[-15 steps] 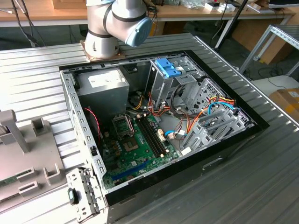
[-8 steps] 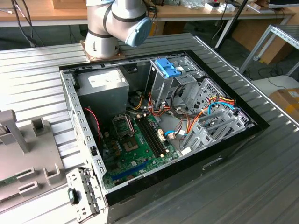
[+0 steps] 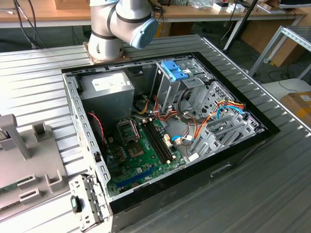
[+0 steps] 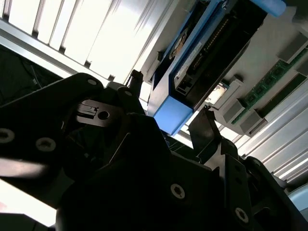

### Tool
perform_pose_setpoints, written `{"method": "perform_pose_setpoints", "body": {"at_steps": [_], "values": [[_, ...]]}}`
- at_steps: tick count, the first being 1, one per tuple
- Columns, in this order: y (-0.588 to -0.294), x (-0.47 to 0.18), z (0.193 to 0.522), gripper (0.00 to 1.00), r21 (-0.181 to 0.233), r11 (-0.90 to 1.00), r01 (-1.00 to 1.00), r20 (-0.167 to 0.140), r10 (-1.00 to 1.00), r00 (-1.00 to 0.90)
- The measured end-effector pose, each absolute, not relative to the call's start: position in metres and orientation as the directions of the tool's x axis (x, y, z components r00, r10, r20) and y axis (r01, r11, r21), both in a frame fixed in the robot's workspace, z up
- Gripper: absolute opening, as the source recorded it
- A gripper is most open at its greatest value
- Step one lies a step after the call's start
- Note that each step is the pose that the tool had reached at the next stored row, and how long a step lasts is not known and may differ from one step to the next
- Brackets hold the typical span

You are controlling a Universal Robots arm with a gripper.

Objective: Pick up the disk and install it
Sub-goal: 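Pick up the disk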

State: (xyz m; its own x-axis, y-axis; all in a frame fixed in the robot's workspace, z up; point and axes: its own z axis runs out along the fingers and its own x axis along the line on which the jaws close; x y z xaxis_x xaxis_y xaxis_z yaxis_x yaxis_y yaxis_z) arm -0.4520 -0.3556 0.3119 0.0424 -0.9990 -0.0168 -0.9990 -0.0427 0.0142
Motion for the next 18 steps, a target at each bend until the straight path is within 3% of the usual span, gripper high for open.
{"method": "perform_pose_setpoints", "body": {"at_steps": [8, 9, 16, 17, 18], "values": [[-0.3556, -0.452, 0.3119, 0.66, 0.014, -0.043, -0.999, -0.017, -0.999, 0.042], [-0.3556, -0.452, 0.312, 0.58, 0.014, -0.043, -0.999, -0.017, -0.999, 0.042], [-0.3556, -0.452, 0.3119, 0.56, 0.014, -0.043, -0.999, -0.017, -0.999, 0.042], [-0.3556, -0.452, 0.3119, 0.43, 0.014, -0.043, -0.999, -0.017, -0.999, 0.042], [-0.3556, -0.452, 0.312, 0.37, 0.014, -0.043, -0.999, -0.017, -0.999, 0.042]]}}
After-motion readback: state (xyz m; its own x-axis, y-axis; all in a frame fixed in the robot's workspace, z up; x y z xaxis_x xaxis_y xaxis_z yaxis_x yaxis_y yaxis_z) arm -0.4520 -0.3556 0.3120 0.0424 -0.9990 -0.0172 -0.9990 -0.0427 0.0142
